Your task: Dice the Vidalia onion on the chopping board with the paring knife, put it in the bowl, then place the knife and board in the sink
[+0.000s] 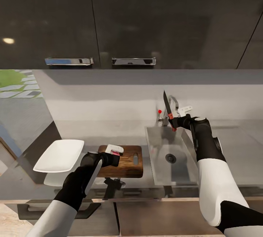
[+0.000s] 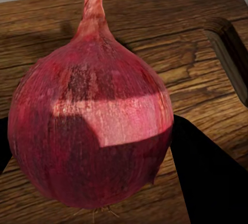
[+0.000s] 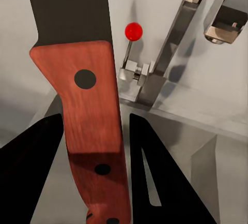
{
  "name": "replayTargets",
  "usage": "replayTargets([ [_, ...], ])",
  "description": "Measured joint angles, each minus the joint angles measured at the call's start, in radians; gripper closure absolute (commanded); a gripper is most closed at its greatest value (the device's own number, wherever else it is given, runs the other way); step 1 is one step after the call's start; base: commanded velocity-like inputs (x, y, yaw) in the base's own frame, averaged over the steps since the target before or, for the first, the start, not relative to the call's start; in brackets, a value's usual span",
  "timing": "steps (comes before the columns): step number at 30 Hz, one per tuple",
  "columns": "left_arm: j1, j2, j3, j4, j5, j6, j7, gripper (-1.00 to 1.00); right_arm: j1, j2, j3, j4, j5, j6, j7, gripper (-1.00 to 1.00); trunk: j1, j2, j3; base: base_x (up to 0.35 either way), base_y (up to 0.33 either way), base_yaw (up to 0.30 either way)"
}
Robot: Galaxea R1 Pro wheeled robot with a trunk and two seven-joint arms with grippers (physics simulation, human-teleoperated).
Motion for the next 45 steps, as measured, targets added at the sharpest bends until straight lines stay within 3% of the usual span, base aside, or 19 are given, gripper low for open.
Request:
replayTargets([
  [14, 0.000, 0.000, 0.000, 0.000, 0.000, 0.000, 0.000, 1.00, 0.000, 0.000, 0.000, 0.000, 0.000, 0.000, 0.000, 1.00, 0.000, 0.000, -0.013, 0.000, 0.000, 0.000],
  [45, 0.000, 0.000, 0.000, -0.001, 0.000, 0.000, 0.000, 1.00, 0.000, 0.000, 0.000, 0.000, 0.000, 0.000, 0.000, 1.00, 0.000, 0.000, -0.020, 0.000, 0.000, 0.000],
])
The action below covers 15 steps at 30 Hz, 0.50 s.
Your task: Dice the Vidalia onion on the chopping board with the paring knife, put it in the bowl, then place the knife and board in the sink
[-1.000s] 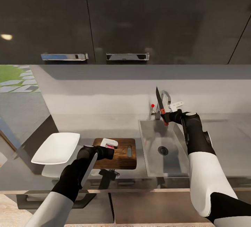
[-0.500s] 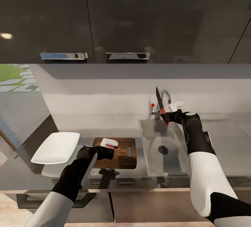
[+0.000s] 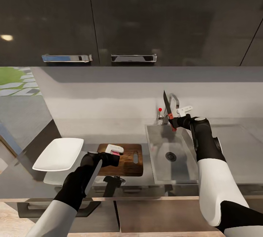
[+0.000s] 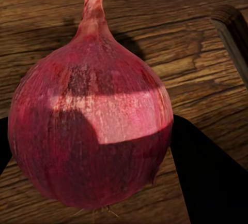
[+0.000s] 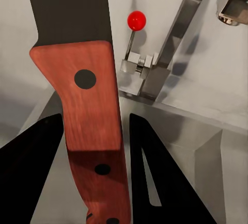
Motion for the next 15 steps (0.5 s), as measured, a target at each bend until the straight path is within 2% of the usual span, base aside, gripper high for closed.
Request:
replayTargets([
  [1, 0.000, 0.000, 0.000, 0.000, 0.000, 0.000, 0.000, 1.00, 0.000, 0.000, 0.000, 0.000, 0.000, 0.000, 0.000, 1.00, 0.000, 0.000, 0.000, 0.000, 0.000, 0.000],
  [2, 0.000, 0.000, 0.000, 0.000, 0.000, 0.000, 0.000, -1.00, 0.000, 0.000, 0.000, 0.000, 0.000, 0.000, 0.000, 1.00, 0.000, 0.000, 0.000, 0.000, 0.000, 0.000],
  [15, 0.000, 0.001, 0.000, -0.001, -0.001, 0.000, -0.002, -1.00, 0.000, 0.000, 0.000, 0.000, 0.001, 0.000, 0.000, 1.00, 0.000, 0.000, 0.000, 0.000, 0.000, 0.000],
])
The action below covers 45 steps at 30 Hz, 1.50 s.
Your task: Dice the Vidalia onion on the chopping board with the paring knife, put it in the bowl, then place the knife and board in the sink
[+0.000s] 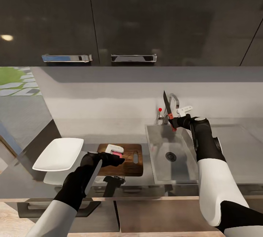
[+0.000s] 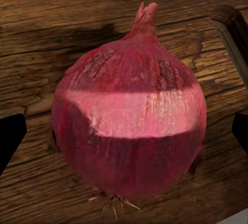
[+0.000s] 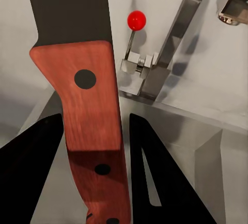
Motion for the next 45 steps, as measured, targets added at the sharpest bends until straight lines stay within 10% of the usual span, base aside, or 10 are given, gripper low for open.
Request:
replayTargets([
  [45, 0.000, 0.001, 0.002, -0.018, 0.000, 0.000, 0.000, -1.00, 0.000, 0.000, 0.000, 0.001, -0.001, 0.000, 0.002, 1.00, 0.000, 0.000, 0.047, 0.000, 0.000, 0.000],
])
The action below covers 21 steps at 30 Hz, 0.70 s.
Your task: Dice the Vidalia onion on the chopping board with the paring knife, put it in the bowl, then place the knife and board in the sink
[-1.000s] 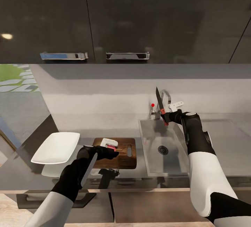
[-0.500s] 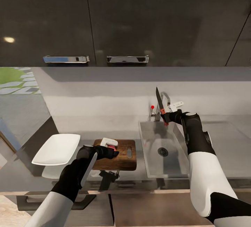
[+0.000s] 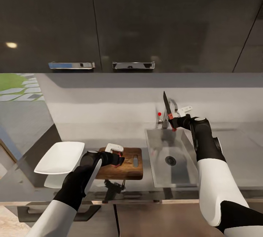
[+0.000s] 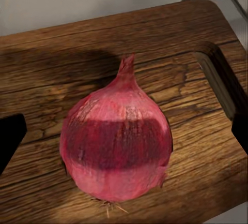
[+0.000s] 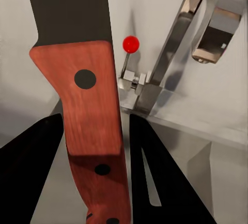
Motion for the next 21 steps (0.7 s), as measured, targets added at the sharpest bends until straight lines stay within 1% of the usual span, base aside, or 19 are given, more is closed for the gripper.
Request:
replayTargets([
  [14, 0.000, 0.001, 0.000, -0.014, 0.000, 0.000, 0.000, -1.00, 0.000, 0.000, 0.000, 0.000, 0.000, 0.000, 0.000, 1.00, 0.000, 0.000, 0.022, 0.000, 0.000, 0.000],
  [16, 0.000, 0.002, -0.001, -0.034, 0.000, 0.001, 0.000, -1.00, 0.000, 0.000, 0.000, 0.000, 0.000, 0.000, 0.000, 1.00, 0.000, 0.000, 0.026, 0.000, 0.000, 0.000],
  [18, 0.000, 0.006, -0.001, -0.092, 0.000, 0.017, 0.000, -1.00, 0.000, 0.000, 0.000, 0.000, 0.000, 0.000, 0.000, 1.00, 0.000, 0.000, 0.029, 0.000, 0.000, 0.000],
  [21, 0.000, 0.009, -0.001, -0.165, 0.000, 0.072, 0.000, -1.00, 0.000, 0.001, 0.000, 0.003, 0.000, -0.001, 0.000, 1.00, 0.000, 0.000, 0.034, 0.000, 0.000, 0.000],
])
